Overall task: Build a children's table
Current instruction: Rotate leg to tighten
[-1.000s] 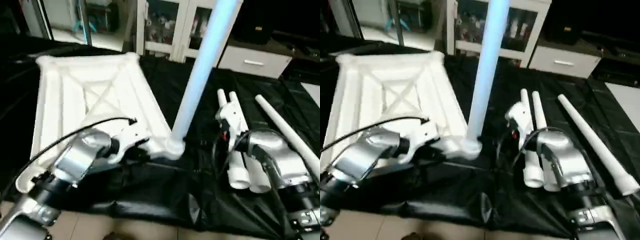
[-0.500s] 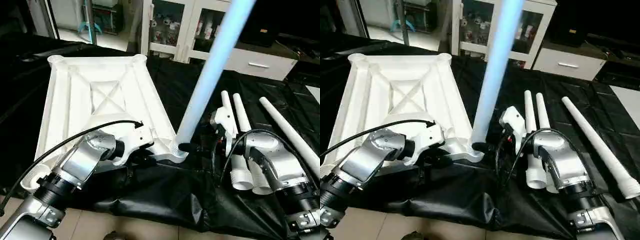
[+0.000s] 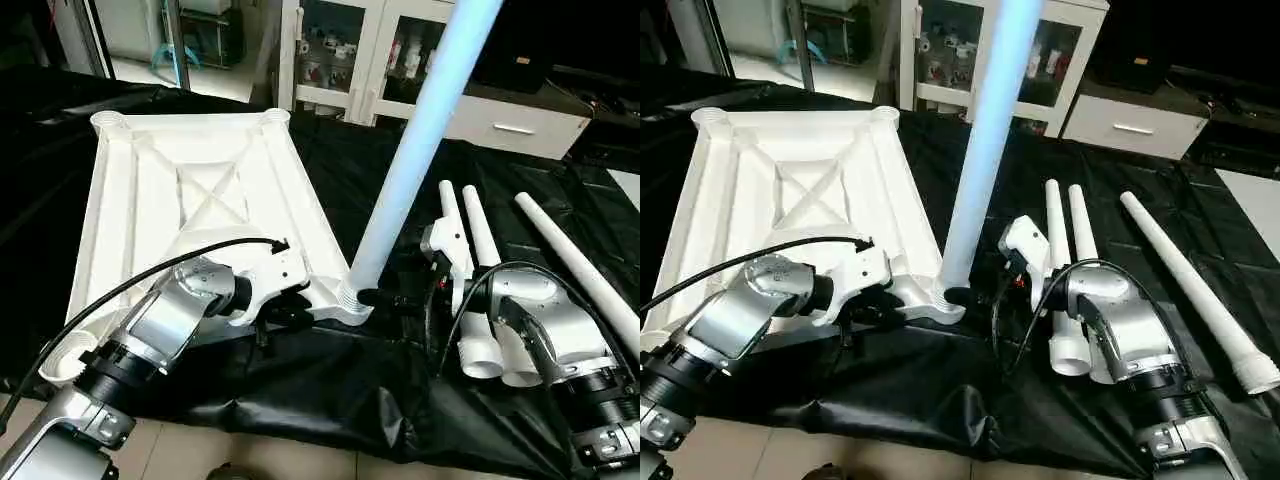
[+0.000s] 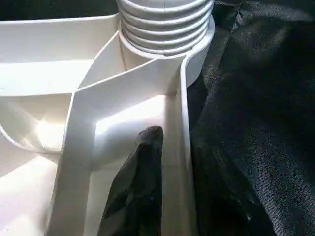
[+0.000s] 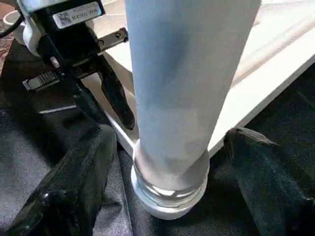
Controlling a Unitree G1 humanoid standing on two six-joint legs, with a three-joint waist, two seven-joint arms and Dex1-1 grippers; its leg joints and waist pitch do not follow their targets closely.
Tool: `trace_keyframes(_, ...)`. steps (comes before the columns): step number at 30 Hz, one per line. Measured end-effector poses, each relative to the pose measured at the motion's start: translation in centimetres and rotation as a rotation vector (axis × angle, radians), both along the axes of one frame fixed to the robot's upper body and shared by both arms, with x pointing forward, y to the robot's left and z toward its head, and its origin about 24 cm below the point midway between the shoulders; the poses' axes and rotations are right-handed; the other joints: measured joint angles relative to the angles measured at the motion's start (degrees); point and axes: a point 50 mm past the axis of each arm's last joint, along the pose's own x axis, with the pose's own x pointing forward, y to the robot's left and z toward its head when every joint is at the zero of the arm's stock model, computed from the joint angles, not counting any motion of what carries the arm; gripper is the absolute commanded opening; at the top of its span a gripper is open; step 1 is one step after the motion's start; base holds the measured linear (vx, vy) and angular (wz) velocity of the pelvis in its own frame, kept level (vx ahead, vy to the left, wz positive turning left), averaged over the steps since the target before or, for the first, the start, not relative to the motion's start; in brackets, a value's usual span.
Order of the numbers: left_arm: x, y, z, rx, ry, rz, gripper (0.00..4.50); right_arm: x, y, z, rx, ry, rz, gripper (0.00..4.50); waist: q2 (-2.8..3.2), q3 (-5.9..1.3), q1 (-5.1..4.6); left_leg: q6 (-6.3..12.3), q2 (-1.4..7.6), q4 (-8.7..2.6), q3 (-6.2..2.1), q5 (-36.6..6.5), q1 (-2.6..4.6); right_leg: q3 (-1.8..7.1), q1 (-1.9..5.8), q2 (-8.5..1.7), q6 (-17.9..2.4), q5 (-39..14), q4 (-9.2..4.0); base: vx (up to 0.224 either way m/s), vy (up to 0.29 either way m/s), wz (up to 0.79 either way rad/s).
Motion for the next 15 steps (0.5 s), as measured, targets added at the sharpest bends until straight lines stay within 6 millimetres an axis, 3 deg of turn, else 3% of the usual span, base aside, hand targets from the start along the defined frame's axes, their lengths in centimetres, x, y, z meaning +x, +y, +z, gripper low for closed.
trace_keyframes(10, -0.23, 0.37, 0.05, 0.020, 0.029, -0.006, 0.08, -0.05, 0.02, 0.00, 0.002, 0.003, 0.011, 3.82, 0.00, 0.00, -0.17, -0.01, 0.05, 0.12, 0.00, 0.01, 0.04, 0.00, 0.00, 0.02, -0.04, 0.03, 0.13, 0.000, 0.000, 0.00)
trace_keyframes(15, -0.35, 0.82, 0.12, 0.035, 0.042, -0.005, 0.08, -0.09, 0.04, 0.00, -0.001, 0.000, 0.021, 3.82, -0.01, 0.00, -0.10, -0.01, 0.06, 0.26, -0.01, 0.01, 0.04, 0.01, 0.01, 0.02, -0.04, 0.03, 0.24, 0.000, 0.000, 0.00)
